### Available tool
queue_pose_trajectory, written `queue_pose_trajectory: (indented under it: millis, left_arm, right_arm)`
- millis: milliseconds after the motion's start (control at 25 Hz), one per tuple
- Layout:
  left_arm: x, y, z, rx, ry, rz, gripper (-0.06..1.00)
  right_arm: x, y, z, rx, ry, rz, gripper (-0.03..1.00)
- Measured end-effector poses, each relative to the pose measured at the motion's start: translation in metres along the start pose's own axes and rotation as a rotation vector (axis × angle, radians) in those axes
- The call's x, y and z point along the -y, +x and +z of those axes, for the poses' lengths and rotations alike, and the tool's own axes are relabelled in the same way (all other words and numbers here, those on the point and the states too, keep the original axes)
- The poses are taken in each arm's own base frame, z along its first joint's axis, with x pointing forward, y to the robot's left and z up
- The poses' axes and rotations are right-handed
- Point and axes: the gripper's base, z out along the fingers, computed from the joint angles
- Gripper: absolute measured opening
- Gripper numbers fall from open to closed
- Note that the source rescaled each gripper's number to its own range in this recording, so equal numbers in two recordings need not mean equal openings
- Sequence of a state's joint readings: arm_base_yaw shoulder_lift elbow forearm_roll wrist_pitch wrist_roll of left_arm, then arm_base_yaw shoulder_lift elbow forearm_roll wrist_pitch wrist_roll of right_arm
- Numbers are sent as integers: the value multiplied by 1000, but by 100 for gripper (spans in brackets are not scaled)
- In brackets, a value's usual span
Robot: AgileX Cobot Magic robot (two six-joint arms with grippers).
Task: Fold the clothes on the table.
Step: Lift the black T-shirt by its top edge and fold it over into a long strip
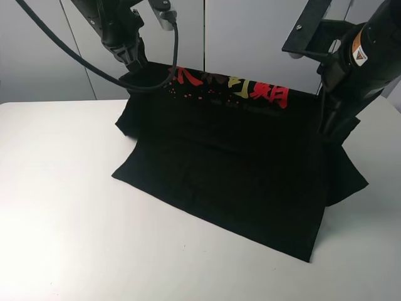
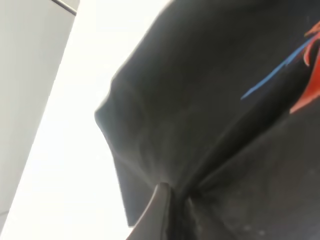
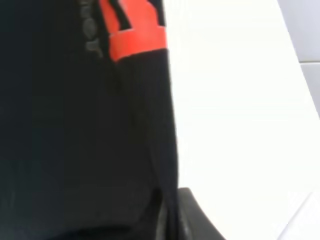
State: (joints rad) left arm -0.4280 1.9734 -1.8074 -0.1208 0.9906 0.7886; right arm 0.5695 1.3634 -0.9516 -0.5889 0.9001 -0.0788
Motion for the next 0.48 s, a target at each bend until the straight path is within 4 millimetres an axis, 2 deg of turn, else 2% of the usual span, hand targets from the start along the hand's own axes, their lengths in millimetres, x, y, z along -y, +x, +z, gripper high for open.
queue_pose_trajectory:
  millis: [280,480]
  left_arm:
    - [-4,-9,-19,92,-75,-129,0]
    - [-13,-11,-21,118,-179,-138,0]
  right_arm:
    - [37,12,15,82,55,157,0]
    - [62,2,7,171,109,184,0]
